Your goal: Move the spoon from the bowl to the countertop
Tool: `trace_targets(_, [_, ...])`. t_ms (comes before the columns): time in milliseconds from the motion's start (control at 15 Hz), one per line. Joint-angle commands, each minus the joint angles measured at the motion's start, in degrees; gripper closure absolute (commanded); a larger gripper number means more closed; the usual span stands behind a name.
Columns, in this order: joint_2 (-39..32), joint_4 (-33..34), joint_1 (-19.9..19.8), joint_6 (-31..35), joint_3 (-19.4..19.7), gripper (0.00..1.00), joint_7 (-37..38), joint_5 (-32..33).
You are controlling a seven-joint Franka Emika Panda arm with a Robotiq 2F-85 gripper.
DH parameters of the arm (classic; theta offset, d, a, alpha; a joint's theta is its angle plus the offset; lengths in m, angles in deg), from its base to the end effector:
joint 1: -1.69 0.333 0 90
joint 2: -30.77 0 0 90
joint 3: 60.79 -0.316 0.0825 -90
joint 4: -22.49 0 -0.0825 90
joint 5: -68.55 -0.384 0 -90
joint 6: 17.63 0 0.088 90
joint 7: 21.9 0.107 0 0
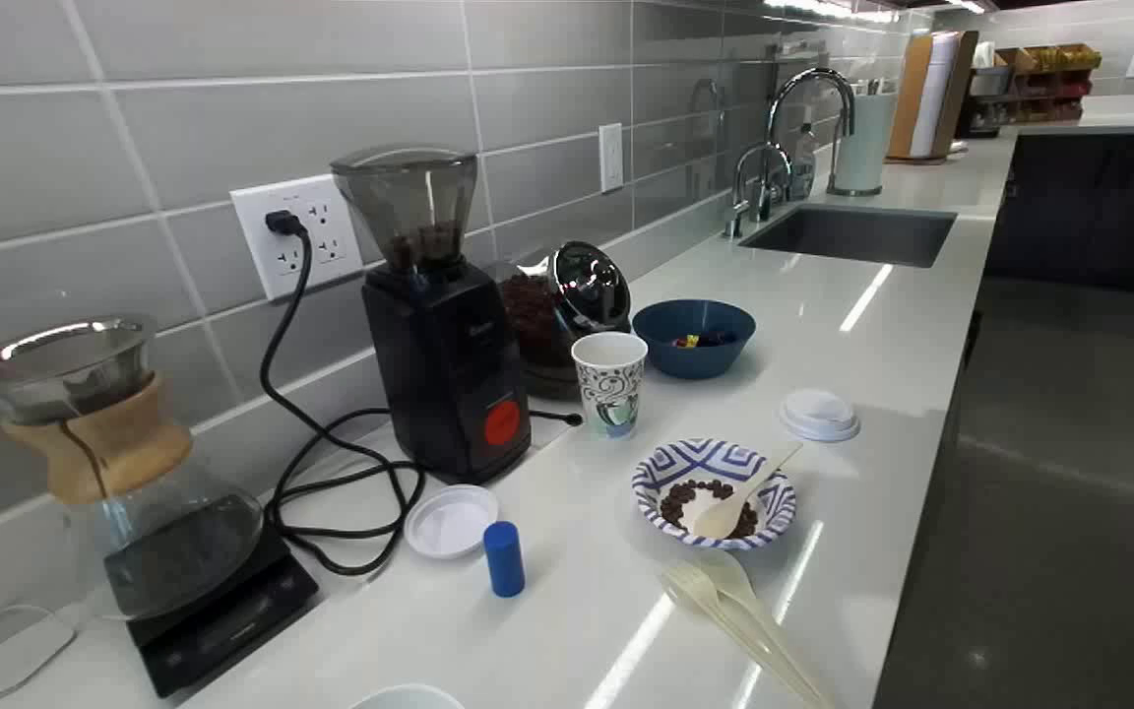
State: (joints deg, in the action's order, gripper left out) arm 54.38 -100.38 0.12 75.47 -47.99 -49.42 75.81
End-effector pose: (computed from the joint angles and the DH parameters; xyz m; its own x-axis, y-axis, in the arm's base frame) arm 0.4007 -0.1285 0.5543 0.9573 0.2633 -0.1193 0.2626 -0.9647 -0.0215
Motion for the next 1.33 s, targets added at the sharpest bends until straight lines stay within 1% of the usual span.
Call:
trace_targets(0, [-0.1, 0.2, -0.6, -0.1, -0.5, 0.00, -0.2, -0.2])
trace_targets(67, [-0.1, 0.2, -0.6, -0.1, -0.5, 0.00, -0.2, -0.2])
trace_targets(133, [-1.4, 1.3, 0.1, -0.4, -1.2, 0.00, -1.7, 1.1])
trace_targets(200, [-2.5, 2.3, 1.6, 0.5, -2.5, 0.00, -4.2, 2.5])
trace_targets(400, [-5.0, 3.6, 5.1, 2.5, -6.8, 0.00, -5.1, 0.9])
trace_targets(600, [-7.6, 3.6, 8.4, 7.0, -10.5, 0.00, -7.4, 1.0])
trace_targets(733, [-7.9, 1.1, 10.4, 10.6, -12.8, 0.00, -9.2, 0.7])
trace_targets(933, [-7.0, -3.6, 12.2, 16.4, -14.9, 0.00, -13.9, 1.2])
trace_targets(1133, [-6.1, -9.6, 12.7, 23.5, -15.2, 0.00, -21.0, 1.7])
trace_targets(1267, [-7.3, -11.6, 12.4, 28.5, -14.7, 0.00, -26.5, 2.5])
